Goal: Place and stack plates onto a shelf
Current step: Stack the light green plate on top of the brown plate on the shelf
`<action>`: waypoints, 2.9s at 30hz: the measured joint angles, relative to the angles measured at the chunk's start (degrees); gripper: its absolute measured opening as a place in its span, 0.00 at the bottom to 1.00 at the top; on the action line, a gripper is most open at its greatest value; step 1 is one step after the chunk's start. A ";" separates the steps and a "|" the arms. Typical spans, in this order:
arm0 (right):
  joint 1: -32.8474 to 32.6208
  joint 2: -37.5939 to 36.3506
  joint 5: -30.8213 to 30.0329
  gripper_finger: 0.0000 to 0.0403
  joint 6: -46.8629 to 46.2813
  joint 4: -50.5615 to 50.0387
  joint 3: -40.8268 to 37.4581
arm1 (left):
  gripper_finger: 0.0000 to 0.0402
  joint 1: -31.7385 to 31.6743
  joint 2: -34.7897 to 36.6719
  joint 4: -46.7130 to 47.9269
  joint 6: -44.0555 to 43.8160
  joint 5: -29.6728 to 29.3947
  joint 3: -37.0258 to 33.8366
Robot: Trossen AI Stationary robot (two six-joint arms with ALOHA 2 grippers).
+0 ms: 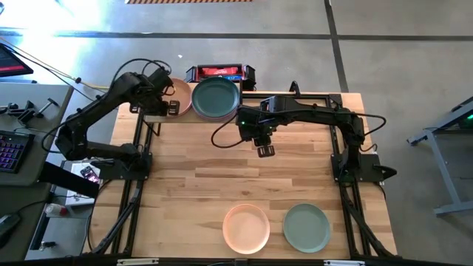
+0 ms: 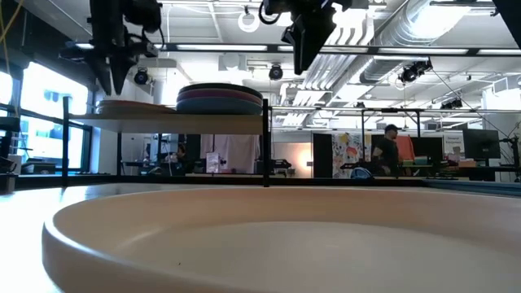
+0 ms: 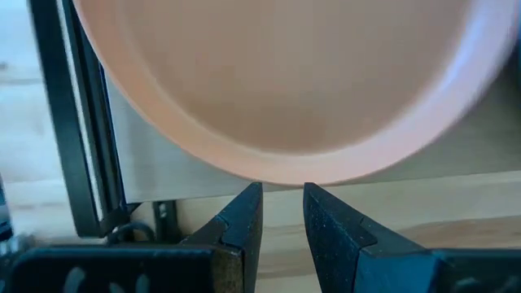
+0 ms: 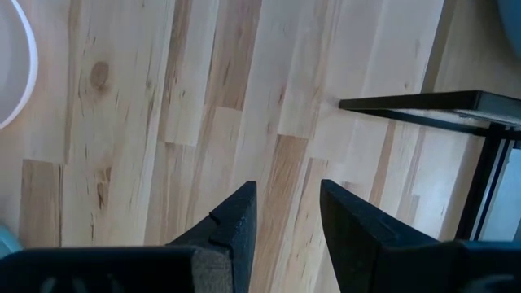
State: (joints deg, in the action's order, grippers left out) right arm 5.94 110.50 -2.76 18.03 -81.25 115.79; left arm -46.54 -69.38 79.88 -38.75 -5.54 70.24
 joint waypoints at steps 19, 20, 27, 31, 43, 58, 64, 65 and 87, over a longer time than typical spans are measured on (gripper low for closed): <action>-3.39 0.07 5.89 0.28 -12.18 -5.31 -0.50 | 0.19 12.88 7.09 2.75 0.28 6.90 8.33; -4.21 0.07 5.89 0.28 -12.65 -5.36 -0.50 | 0.19 14.80 7.38 2.66 -0.03 6.88 8.08; -10.81 0.07 5.90 0.28 -19.27 -4.91 -0.50 | 0.19 27.60 8.04 2.58 -1.92 6.84 6.33; -14.77 0.07 5.86 0.28 -25.06 -4.90 -0.50 | 0.19 33.14 8.05 2.25 -2.13 6.80 4.50; -28.05 0.20 1.31 0.28 -40.21 -5.34 -0.50 | 0.19 47.56 8.02 -4.06 -6.23 6.68 -0.66; -40.59 0.58 -9.01 0.28 -45.19 -6.23 -0.46 | 0.19 57.42 5.99 -17.35 -8.19 6.36 -1.14; -42.34 0.72 -10.86 0.28 -45.09 -8.28 -0.46 | 0.19 58.51 3.99 -17.44 -10.23 6.36 -1.14; -42.37 0.72 -11.11 0.28 -45.02 -8.75 -0.46 | 0.19 58.56 3.65 -17.45 -10.67 6.36 -1.14; -42.35 -15.66 -4.15 0.28 -37.18 15.24 -40.48 | 0.19 58.62 1.33 -17.61 -15.16 6.36 -1.14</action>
State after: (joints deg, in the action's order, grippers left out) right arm -36.40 94.84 -6.91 -19.15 -66.01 75.30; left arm 12.08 -68.05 62.27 -53.91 0.82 69.10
